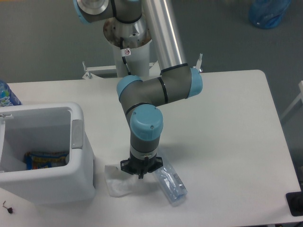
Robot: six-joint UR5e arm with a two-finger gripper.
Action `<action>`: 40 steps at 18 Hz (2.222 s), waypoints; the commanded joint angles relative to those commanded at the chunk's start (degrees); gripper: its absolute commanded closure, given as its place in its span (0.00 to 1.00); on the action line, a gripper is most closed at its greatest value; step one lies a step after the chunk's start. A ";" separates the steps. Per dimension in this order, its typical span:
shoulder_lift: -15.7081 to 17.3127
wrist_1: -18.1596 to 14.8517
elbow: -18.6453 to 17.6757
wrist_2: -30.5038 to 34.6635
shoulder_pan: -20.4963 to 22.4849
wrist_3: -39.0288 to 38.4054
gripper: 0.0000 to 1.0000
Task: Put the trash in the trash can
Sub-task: 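Close the gripper on the white tissue and lift it, then carry the tissue over the white bin and lower it inside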
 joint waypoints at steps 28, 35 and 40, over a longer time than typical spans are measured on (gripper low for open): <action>18.44 1.14 6.27 -21.35 4.92 -11.70 1.00; 21.71 1.14 2.22 -23.54 0.45 -11.78 1.00; 21.62 1.23 0.72 -24.17 -2.45 -11.61 0.93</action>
